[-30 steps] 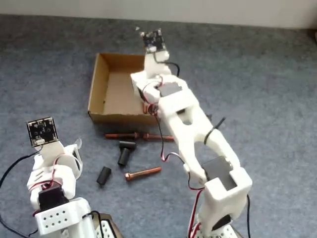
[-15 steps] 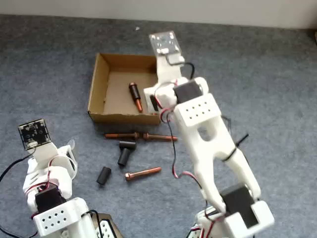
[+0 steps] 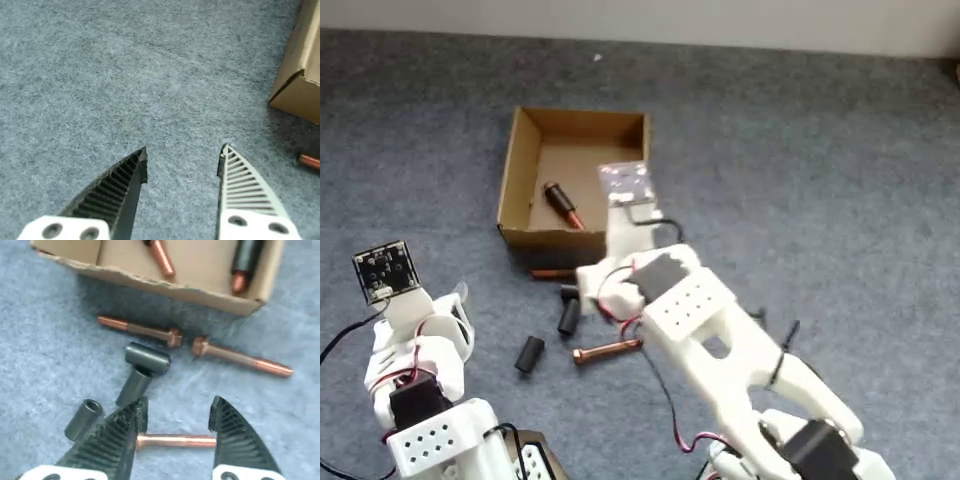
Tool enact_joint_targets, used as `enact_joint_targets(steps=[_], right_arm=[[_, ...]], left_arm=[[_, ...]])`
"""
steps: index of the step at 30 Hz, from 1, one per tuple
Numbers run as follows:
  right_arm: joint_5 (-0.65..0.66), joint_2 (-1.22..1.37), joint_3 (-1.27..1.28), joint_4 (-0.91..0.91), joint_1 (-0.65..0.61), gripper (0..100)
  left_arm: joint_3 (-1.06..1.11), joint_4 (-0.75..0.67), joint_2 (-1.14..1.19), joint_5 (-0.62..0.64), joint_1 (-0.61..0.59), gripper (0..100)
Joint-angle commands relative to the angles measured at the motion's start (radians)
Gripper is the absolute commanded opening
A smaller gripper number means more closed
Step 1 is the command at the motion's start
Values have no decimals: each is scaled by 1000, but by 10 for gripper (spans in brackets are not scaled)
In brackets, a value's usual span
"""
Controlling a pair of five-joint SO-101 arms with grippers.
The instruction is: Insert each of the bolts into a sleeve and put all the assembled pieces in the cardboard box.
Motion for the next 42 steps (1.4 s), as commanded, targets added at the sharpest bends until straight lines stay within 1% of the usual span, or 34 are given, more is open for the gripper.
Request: enact_joint_targets(steps=[1,5,9,18,21,23,24,27,28,29,31,35,42], right_arm=[[-75,108,-62,-65,-68,190],[-140,271,-162,-67,-105,190],[-180,354,-237,-67,-125,190],[-186,498,-277,-91,-137,190],[-186,547,-285,-96,-122,190],[-186,568,-285,-96,-116,162],[-186,572,-285,-96,-113,131],[-175,570,-285,-91,-102,1],[-167,568,-285,-88,-99,4],[-146,559,-285,-76,-97,15],[-97,518,-278,-59,-94,2],[-18,337,-262,-39,-91,5],[104,-65,-22,-45,18,5]], left_arm=[[-15,-15,-10,-5,-7,242],[-15,-15,-10,-5,-7,242],[-15,-15,-10,-5,-2,242],[-15,-15,-10,-5,-2,242],[-15,-15,-10,-5,-4,242],[-15,-15,-10,-5,-5,242],[-15,-15,-10,-5,-5,242],[-15,-15,-10,-5,-5,242],[-15,-15,-10,-5,-5,242],[-15,-15,-10,-5,-5,242],[-13,-15,-10,-5,-5,242],[-12,-15,-10,-5,-2,242],[-16,-15,-10,-5,2,242]])
